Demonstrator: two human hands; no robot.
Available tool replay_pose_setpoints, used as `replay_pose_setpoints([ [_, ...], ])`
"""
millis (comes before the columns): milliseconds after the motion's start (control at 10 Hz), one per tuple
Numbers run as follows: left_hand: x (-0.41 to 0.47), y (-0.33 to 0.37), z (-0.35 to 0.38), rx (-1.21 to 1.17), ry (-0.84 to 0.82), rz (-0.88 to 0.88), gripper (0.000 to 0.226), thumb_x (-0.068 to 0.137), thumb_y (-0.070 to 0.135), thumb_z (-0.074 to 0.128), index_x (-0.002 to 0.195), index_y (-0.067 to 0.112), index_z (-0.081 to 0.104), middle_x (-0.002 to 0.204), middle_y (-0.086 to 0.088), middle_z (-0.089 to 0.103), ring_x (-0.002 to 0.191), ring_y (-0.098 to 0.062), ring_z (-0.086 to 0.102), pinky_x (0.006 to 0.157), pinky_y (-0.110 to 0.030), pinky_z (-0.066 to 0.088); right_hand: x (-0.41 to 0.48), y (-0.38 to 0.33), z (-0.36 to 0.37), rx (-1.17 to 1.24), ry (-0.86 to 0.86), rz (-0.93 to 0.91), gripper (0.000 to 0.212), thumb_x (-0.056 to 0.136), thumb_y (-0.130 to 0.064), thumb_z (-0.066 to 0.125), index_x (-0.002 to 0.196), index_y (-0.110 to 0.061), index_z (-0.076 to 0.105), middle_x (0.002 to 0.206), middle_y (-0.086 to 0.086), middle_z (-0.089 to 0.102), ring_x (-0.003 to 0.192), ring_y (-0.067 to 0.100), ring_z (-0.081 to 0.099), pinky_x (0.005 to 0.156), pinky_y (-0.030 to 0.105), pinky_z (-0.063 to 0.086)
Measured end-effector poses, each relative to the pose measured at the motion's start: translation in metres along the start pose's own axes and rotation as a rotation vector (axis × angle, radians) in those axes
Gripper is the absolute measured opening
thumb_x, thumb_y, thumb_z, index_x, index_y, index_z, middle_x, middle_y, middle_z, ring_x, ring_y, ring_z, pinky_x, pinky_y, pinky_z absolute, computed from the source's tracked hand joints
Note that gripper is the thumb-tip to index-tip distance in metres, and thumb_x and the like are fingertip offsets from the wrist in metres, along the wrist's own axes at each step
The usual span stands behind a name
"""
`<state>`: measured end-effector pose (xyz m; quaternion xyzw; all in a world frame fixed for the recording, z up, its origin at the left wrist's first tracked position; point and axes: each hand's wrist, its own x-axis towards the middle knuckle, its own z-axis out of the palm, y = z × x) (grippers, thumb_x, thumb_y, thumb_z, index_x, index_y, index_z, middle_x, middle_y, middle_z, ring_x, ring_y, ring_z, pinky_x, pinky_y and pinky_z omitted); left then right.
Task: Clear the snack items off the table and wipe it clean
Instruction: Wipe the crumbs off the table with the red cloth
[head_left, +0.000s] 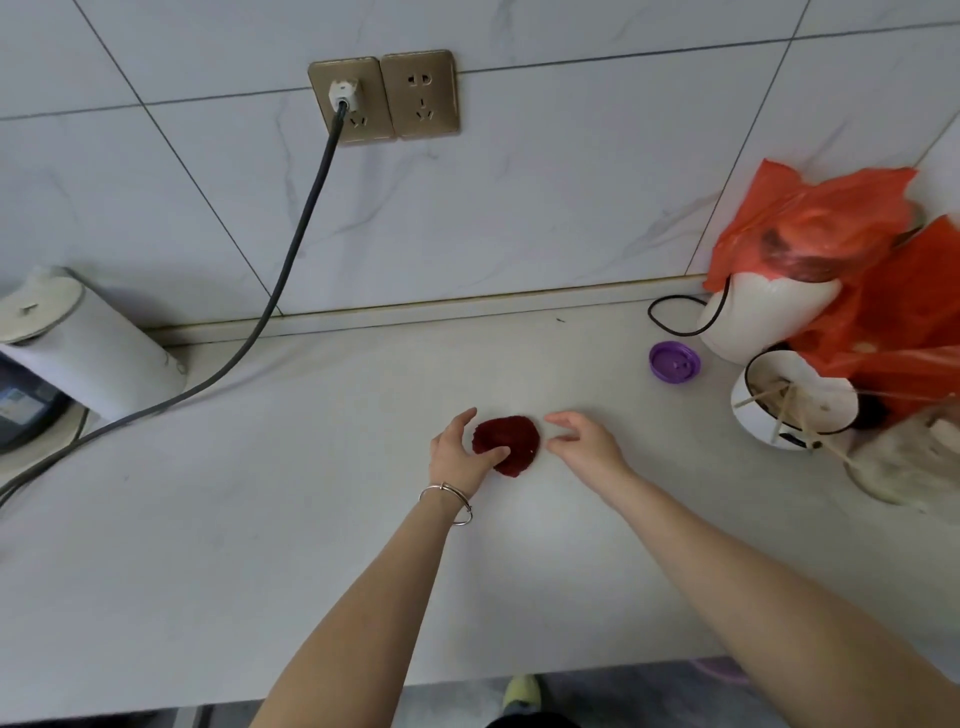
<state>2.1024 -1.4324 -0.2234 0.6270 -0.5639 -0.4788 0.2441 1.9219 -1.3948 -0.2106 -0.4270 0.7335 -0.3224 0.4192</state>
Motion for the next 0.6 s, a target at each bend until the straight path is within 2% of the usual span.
replay_pose_setpoints([
  [200, -0.035, 0.015, 0.004, -0.029, 0.023, 0.081, 0.079, 0.065, 0.03, 0.081, 0.135, 0.027, 0.045, 0.137, -0.005, 0.047, 0.132, -0.018, 0.037, 0.103, -0.025, 0.032, -0.034, -0.003, -0.023, 0.046, 0.006, -0.074, 0.038, 0.082, -0.013, 0.066, 0.118, -0.022, 0.061, 0.121, -0.002, 0.06, 0.098, 0.012, 0.06, 0.084, 0.02, 0.041],
  [300, -0.06, 0.021, 0.009, -0.051, 0.045, 0.119, 0.078, 0.067, 0.026, 0.082, 0.136, 0.023, 0.044, 0.135, -0.004, 0.048, 0.126, -0.012, 0.04, 0.098, -0.02, 0.03, -0.055, 0.0, -0.033, 0.067, -0.003, -0.108, 0.04, 0.08, -0.015, 0.068, 0.117, -0.025, 0.061, 0.116, 0.001, 0.061, 0.1, 0.013, 0.061, 0.086, 0.023, 0.044],
  [400, -0.1, 0.029, 0.014, -0.066, 0.064, 0.165, 0.085, 0.059, 0.035, 0.08, 0.135, 0.022, 0.045, 0.129, 0.001, 0.048, 0.12, -0.009, 0.041, 0.096, -0.019, 0.029, -0.087, 0.002, -0.047, 0.093, 0.0, -0.145, 0.041, 0.078, -0.017, 0.07, 0.117, -0.028, 0.061, 0.113, 0.0, 0.061, 0.103, 0.013, 0.061, 0.092, 0.031, 0.049],
  [500, -0.133, 0.028, 0.021, -0.059, 0.104, 0.196, 0.077, 0.067, 0.027, 0.082, 0.134, 0.022, 0.045, 0.124, 0.008, 0.048, 0.129, -0.015, 0.038, 0.099, -0.021, 0.029, -0.116, 0.013, -0.061, 0.101, -0.009, -0.191, 0.042, 0.078, -0.016, 0.071, 0.117, -0.028, 0.06, 0.112, -0.003, 0.059, 0.105, 0.013, 0.061, 0.093, 0.033, 0.05],
  [600, -0.173, 0.028, 0.028, -0.076, 0.162, 0.233, 0.078, 0.067, 0.03, 0.082, 0.135, 0.023, 0.044, 0.135, 0.003, 0.047, 0.132, -0.016, 0.038, 0.107, -0.027, 0.031, -0.151, 0.021, -0.07, 0.084, -0.024, -0.231, 0.044, 0.078, -0.017, 0.071, 0.119, -0.027, 0.059, 0.11, -0.003, 0.059, 0.107, 0.012, 0.06, 0.095, 0.033, 0.049],
])
